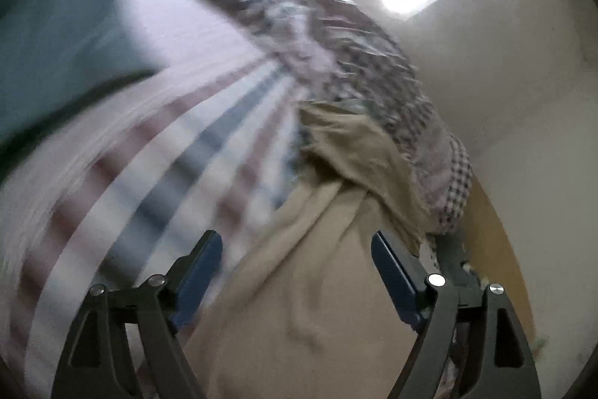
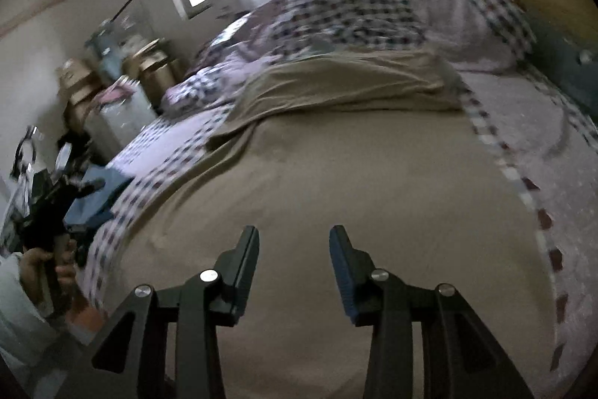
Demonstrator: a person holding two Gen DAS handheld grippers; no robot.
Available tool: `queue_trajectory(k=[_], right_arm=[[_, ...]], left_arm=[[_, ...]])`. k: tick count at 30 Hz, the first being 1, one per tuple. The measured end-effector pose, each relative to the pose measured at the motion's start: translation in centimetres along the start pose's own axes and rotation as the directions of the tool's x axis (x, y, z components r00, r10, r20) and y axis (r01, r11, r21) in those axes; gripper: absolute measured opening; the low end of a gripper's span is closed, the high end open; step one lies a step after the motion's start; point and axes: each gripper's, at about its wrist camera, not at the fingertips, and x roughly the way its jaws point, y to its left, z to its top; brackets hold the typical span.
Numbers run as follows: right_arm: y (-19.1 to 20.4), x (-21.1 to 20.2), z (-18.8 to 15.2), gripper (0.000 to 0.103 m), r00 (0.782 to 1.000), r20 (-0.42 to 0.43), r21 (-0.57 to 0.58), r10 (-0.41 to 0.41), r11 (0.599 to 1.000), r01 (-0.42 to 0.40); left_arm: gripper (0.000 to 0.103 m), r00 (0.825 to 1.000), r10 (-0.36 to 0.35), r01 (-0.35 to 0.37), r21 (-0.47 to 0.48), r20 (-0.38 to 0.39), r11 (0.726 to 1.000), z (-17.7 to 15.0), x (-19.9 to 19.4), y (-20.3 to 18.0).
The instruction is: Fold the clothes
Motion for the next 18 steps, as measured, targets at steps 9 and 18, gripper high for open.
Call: queue_trajectory(k=[9,18], right_arm=[[2.0,1.3,-1.6,0.045,0.996,-0.022,0.022,0.087,0.996,-0.087],[3.8,0.7,-1.6,0.053,0.995,0.013,-0.03,0.094,0.995,-0.094]], left_arm=[[0.085,0.986,0.164,-0.163,-0.12,0.002,0.979,-5.7,-4.9,5.1],[0.085,0.981,0.169,-0.184,-0.181,-0.093,0.966,-10.5,-3.8,6.3]])
